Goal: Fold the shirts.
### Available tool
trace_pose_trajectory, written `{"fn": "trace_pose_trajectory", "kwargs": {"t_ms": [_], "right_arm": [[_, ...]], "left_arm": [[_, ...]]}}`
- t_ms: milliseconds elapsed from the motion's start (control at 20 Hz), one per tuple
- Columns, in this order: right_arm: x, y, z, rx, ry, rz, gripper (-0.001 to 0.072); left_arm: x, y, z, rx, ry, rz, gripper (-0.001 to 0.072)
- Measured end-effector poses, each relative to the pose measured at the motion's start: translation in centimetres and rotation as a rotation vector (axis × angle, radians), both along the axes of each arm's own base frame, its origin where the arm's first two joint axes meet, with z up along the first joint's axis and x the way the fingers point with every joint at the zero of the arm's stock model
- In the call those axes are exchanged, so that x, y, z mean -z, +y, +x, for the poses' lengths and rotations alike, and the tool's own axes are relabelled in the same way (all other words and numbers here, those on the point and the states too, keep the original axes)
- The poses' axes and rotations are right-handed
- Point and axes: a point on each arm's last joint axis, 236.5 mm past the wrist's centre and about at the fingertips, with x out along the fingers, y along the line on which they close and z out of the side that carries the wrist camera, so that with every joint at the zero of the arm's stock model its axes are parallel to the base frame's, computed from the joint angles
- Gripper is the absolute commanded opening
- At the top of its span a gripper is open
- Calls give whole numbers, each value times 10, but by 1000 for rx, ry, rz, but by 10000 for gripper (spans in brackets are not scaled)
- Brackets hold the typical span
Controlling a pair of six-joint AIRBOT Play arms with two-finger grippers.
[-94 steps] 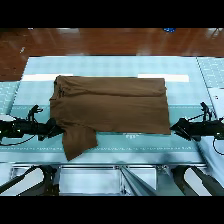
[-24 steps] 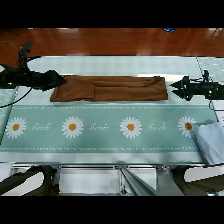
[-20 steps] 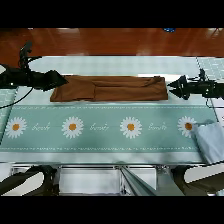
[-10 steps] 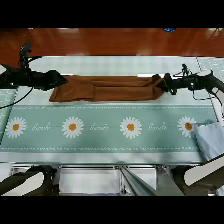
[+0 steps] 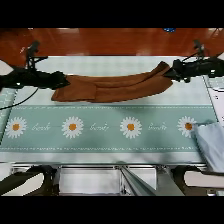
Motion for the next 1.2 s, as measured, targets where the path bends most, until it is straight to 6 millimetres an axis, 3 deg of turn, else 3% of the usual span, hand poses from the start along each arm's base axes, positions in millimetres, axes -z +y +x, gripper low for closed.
{"fn": "trace_pose_trajectory", "kwargs": {"t_ms": [150, 350, 550, 750, 850, 950, 1100, 1200], "right_arm": [[-45, 6, -50, -22, -82, -52, 20], [-74, 19, -116, -12, -151, -73, 21], [-84, 29, -164, 1, -183, -69, 21], [-91, 35, -190, 1, -201, -67, 21], [-92, 37, -196, -1, -199, -65, 21], [-93, 38, -199, -3, -199, -64, 21], [-93, 39, -200, 0, -199, -62, 21], [-93, 40, -197, 5, -195, -43, 20]], "left_arm": [[6, -49, 10, 82, -33, 2, 21], [36, -145, 3, 251, 26, -5, 21], [76, -245, -46, 449, 141, -2, 21], [96, -322, -109, 602, 229, -40, 21], [101, -342, -134, 654, 258, -49, 21], [102, -348, -147, 699, 273, -53, 21], [94, -331, -131, 696, 278, -57, 21], [77, -302, -107, 679, 252, -41, 21]]}}
